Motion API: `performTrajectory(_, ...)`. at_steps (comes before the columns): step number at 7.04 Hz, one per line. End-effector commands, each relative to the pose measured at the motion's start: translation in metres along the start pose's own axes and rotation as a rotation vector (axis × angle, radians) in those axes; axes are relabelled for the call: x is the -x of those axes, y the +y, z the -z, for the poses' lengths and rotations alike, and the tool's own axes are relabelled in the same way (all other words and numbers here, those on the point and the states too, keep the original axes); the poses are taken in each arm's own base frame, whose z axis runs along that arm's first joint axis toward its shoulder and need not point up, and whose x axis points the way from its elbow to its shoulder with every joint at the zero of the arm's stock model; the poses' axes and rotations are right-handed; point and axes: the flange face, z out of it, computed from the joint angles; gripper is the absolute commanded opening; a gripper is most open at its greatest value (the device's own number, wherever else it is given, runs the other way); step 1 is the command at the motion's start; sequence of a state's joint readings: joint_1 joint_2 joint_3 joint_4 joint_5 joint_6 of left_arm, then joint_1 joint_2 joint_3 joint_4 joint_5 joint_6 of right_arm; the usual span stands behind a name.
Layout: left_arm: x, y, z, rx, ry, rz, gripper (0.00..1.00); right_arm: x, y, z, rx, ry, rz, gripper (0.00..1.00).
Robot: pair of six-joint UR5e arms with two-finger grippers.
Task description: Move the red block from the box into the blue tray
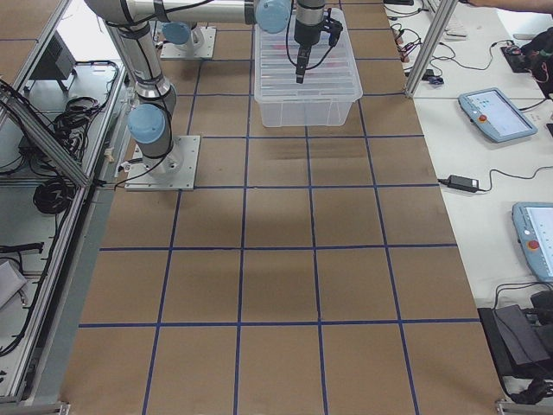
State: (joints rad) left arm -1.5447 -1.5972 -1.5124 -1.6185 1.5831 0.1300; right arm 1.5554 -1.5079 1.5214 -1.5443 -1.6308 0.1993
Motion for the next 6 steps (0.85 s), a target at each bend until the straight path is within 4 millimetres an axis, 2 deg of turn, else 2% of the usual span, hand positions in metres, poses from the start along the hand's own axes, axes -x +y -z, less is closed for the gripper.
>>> performTrajectory(1, 0.0, 0.0, -0.001, 0.003, 0.0, 0.001, 1.0, 0.0, 0.001, 0.001, 0.0, 0.001, 0.0, 1.0)
performTrajectory(5, 0.0, 0.0, -0.001, 0.001, 0.0, 0.0, 1.0, 0.001, -0.002, -0.003, 0.004, -0.004, 0.005, 1.0)
performTrajectory(6, 0.0, 0.0, -0.001, 0.001, 0.0, 0.0, 1.0, 0.003, -0.007, -0.02, 0.026, -0.005, 0.013, 1.0)
